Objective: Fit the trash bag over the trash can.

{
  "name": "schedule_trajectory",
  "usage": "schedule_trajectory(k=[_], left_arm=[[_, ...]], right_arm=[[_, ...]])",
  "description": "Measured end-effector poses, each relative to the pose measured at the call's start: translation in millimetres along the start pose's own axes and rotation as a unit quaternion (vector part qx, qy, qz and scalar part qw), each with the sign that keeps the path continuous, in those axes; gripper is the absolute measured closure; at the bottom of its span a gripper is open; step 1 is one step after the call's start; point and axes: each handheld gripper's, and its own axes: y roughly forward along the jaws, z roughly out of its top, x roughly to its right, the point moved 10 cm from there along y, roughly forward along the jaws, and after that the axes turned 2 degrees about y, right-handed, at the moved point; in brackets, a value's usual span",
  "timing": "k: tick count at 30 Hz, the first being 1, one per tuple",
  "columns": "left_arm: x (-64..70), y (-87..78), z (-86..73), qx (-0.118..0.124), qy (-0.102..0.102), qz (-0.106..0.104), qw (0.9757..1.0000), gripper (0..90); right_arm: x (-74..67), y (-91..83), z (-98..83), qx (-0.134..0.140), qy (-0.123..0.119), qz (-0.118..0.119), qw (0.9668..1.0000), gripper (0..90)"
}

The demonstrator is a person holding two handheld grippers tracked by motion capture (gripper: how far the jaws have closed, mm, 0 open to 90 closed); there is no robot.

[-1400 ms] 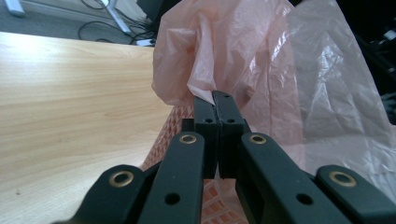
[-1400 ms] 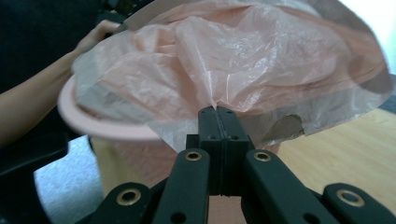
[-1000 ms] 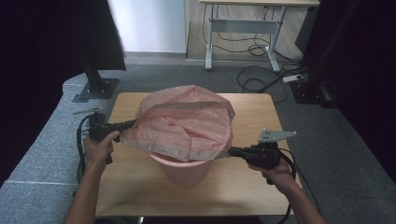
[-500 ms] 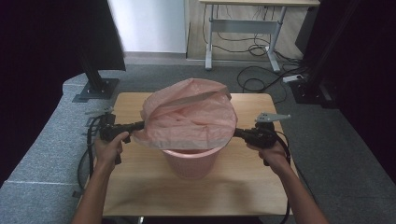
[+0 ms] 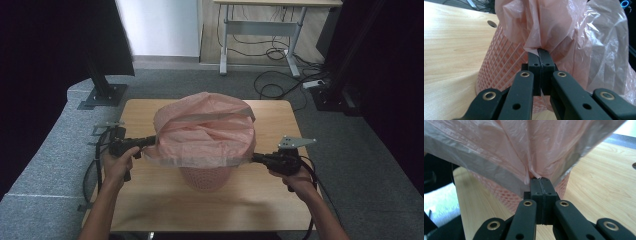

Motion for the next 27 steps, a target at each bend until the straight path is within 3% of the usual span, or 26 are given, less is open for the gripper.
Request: schedule_trajectory(k=[7,13,20,24,27], left_arm=[[-4.0,-5.2,-4.1,0.006,0.005,0.002,1.0,89.6],[-3.0,-9.0,-6.9,0.002,0.021,0.011,0.9997,89.7],[-3.0,-11.8,-12.8,-0.005,0.024,0.008,0.9997,89.7],[-5.8,-12.6,-13.5,-0.002,0.019,0.009,0.9998,89.8],[-6.0,-11.3,-14.3,-0.009,0.031,0.018,0.9993,89.7]], right_arm=[[-6.7,14.0,-12.2,-0.025,-0.025,0.003,0.9994,89.7],[-11.1,12.8,-20.0,-0.034,-0.034,0.011,0.9988,89.7],[-19.4,11.3,-30.5,-0.055,-0.053,0.029,0.9966,89.7],[-17.0,13.1,-32.6,-0.056,-0.043,0.026,0.9972,89.7],[-15.3,13.5,-32.3,-0.056,-0.043,0.027,0.9972,89.7]])
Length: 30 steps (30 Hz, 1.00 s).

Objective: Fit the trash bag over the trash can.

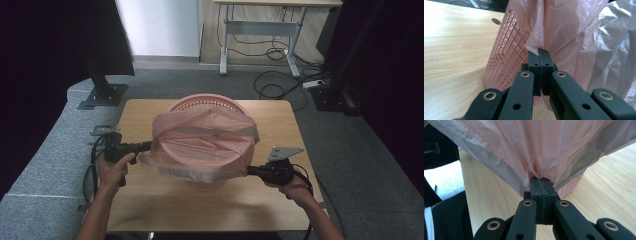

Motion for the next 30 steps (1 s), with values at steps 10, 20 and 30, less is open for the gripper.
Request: schedule_trajectory(k=[10,20,30], left_arm=[[-4.6,-3.9,-5.3,-0.016,0.009,0.015,0.9997,89.8],[-10.5,-6.1,-6.4,-0.015,0.007,0.034,0.9993,89.7],[-3.2,-13.0,5.0,0.0,0.024,0.042,0.9988,89.6]], right_arm=[[-9.3,0.8,-4.5,-0.014,-0.02,0.021,0.9995,89.7],[-8.4,1.3,-5.4,-0.007,-0.011,0.013,0.9998,85.2],[2.1,-67.8,43.6,0.099,-0.009,-0.06,0.9932,39.9]])
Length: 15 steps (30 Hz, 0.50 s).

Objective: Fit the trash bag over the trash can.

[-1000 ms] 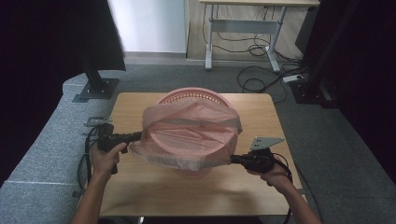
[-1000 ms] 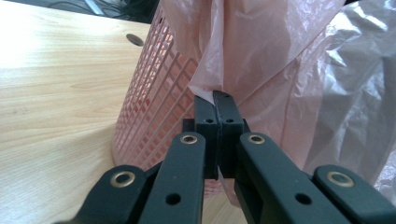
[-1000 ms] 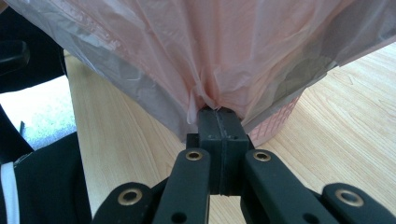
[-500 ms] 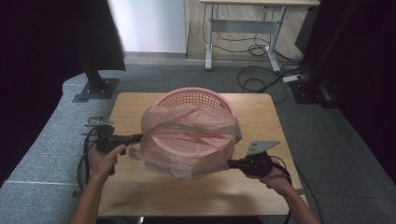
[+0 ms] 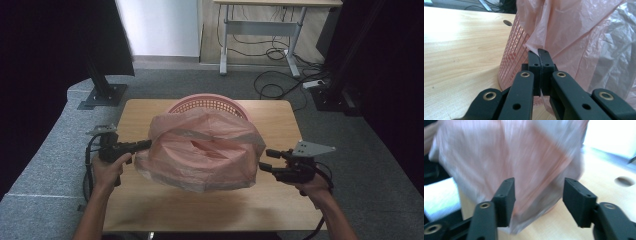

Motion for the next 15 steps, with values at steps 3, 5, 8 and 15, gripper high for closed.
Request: schedule_trajectory(k=[3,5,8,15], left_arm=[[1.9,-0.7,4.2,0.006,0.002,0.001,1.0,89.6],[3.2,-0.4,6.2,0.008,0.002,0.0,1.0,89.5],[5.0,0.3,9.2,0.01,0.003,0.0,0.9999,89.6],[6.0,2.1,16.9,0.015,0.006,-0.002,0.9999,89.5]], right_arm=[[0.9,-2.1,16.7,0.01,-0.014,-0.019,0.9997,34.6],[-0.6,0.7,26.4,0.01,-0.016,-0.024,0.9995,32.8],[-1.1,4.8,47.8,0.023,-0.021,-0.031,0.999,29.7],[-0.6,26.1,60.4,-0.012,-0.063,-0.007,0.9979,61.6]])
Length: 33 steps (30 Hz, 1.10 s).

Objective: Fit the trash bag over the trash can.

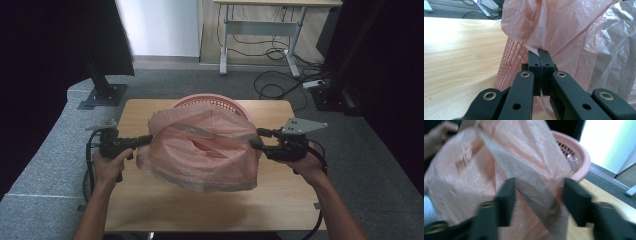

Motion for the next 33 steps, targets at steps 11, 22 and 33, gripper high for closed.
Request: schedule_trajectory(k=[11,22,33], left_arm=[[-8.7,9.9,27.1,0.004,0.001,0.017,0.9998,89.6],[-26.3,38.8,34.4,-0.004,-0.013,0.016,0.9998,89.5],[-11.7,45.3,27.3,-0.022,-0.001,-0.024,0.9995,89.7]], right_arm=[[41.8,11.0,15.6,0.015,0.028,-0.047,0.9984,88.1],[88.7,68.8,-10.1,0.017,0.09,-0.077,0.9928,89.2],[66.8,58.4,-18.6,0.045,0.104,0.053,0.9921,89.6]])
